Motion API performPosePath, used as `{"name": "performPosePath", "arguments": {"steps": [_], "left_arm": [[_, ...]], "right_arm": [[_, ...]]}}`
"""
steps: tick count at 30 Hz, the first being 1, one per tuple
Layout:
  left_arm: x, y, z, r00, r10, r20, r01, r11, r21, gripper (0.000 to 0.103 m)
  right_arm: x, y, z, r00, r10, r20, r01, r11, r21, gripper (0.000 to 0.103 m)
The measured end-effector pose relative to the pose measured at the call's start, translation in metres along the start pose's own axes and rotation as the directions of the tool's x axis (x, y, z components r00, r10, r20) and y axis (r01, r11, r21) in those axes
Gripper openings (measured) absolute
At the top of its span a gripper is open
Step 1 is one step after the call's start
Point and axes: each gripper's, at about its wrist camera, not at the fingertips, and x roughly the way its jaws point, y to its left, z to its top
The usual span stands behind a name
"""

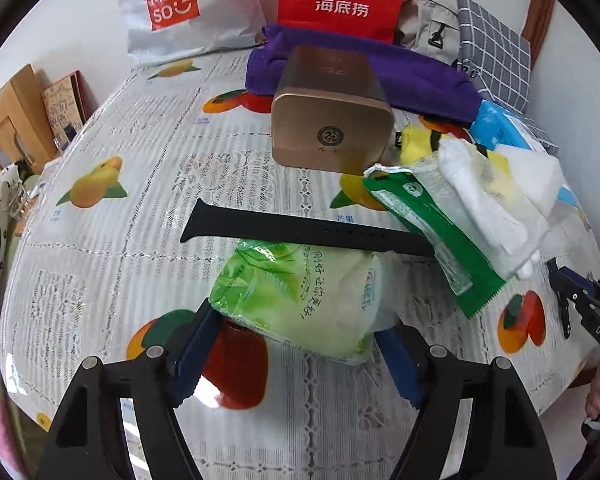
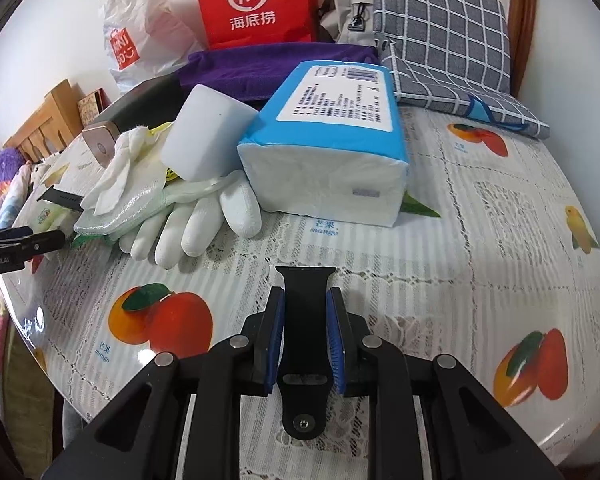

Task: Organize soft objects
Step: 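Carry the strap with the right tool while the left tool carries the wipes pack toward the purple towel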

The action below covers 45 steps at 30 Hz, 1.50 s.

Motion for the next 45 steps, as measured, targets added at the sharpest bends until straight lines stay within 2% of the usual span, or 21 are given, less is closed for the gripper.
{"name": "performPosePath", "arguments": {"steps": [1, 4, 6, 10, 13, 19, 20, 22, 23, 24, 26, 29, 31, 32, 34, 36, 45], "left_arm": [[-0.002, -0.001, -0.001, 1.000, -0.006, 0.002, 0.006, 1.000, 0.000, 0.075], [-0.013, 0.002, 0.000, 0.995, -0.096, 0.016, 0.097, 0.995, -0.038, 0.075], [-0.020, 0.001, 0.000, 0.993, -0.111, 0.029, 0.112, 0.992, -0.053, 0.075], [-0.030, -0.004, 0.002, 0.997, -0.075, 0.034, 0.076, 0.996, -0.037, 0.075], [-0.013, -0.002, 0.001, 0.999, -0.025, -0.034, 0.023, 0.998, -0.061, 0.075], [-0.010, 0.001, -0.008, 0.997, -0.076, -0.028, 0.073, 0.994, -0.077, 0.075], [-0.009, 0.000, -0.008, 0.997, -0.069, -0.033, 0.066, 0.995, -0.072, 0.075], [-0.001, -0.002, -0.010, 0.998, -0.011, -0.064, 0.007, 0.998, -0.061, 0.075], [0.006, -0.003, -0.011, 0.996, 0.018, -0.083, -0.022, 0.998, -0.050, 0.077], [0.006, -0.006, -0.012, 0.997, 0.047, -0.060, -0.049, 0.999, -0.023, 0.078], [0.010, -0.010, -0.013, 0.995, 0.080, -0.062, -0.081, 0.997, -0.012, 0.089], [0.013, -0.006, -0.011, 0.995, 0.078, -0.060, -0.081, 0.996, -0.041, 0.094], [0.013, -0.004, -0.011, 0.996, 0.076, -0.050, -0.079, 0.995, -0.054, 0.092], [0.010, -0.002, -0.011, 0.997, 0.069, -0.029, -0.071, 0.995, -0.064, 0.076], [0.003, 0.000, -0.008, 1.000, 0.031, 0.003, -0.030, 0.997, -0.075, 0.075], [-0.003, 0.005, -0.006, 0.998, -0.058, 0.022, 0.059, 0.994, -0.091, 0.075], [-0.022, 0.000, 0.008, 0.998, -0.040, 0.058, 0.045, 0.996, -0.083, 0.075]], "right_arm": [[-0.002, 0.000, -0.001, 1.000, -0.002, 0.001, 0.002, 1.000, 0.001, 0.021], [-0.007, -0.002, -0.003, 1.000, -0.006, 0.001, 0.006, 1.000, 0.002, 0.021], [-0.012, -0.001, -0.004, 1.000, -0.010, 0.000, 0.010, 1.000, 0.003, 0.021], [-0.021, 0.002, -0.004, 1.000, -0.012, 0.009, 0.012, 1.000, -0.010, 0.021], [-0.026, 0.004, -0.005, 1.000, -0.013, 0.015, 0.013, 1.000, -0.014, 0.021], [-0.029, 0.008, -0.008, 1.000, -0.015, 0.013, 0.015, 1.000, -0.023, 0.021], [-0.029, 0.008, -0.008, 1.000, -0.015, 0.012, 0.015, 1.000, -0.024, 0.021], [-0.028, 0.009, -0.009, 1.000, -0.013, 0.010, 0.013, 1.000, -0.027, 0.021], [-0.028, 0.010, -0.009, 1.000, -0.013, 0.010, 0.014, 1.000, -0.028, 0.021], [-0.027, 0.010, -0.010, 1.000, -0.013, 0.008, 0.013, 0.999, -0.030, 0.021], [-0.027, 0.012, -0.010, 1.000, -0.013, 0.007, 0.013, 0.999, -0.032, 0.021], [-0.025, 0.013, -0.012, 1.000, -0.015, 0.002, 0.015, 0.999, -0.036, 0.021], [-0.024, 0.013, -0.013, 1.000, -0.015, -0.004, 0.015, 0.999, -0.033, 0.021], [-0.024, 0.013, -0.014, 1.000, -0.015, -0.006, 0.015, 0.999, -0.033, 0.021], [-0.021, 0.012, -0.014, 1.000, -0.016, -0.013, 0.016, 0.999, -0.034, 0.021], [-0.019, 0.011, -0.013, 1.000, -0.015, -0.019, 0.014, 0.999, -0.030, 0.021], [-0.017, 0.010, -0.005, 1.000, -0.007, -0.023, 0.007, 1.000, -0.029, 0.021]]}}
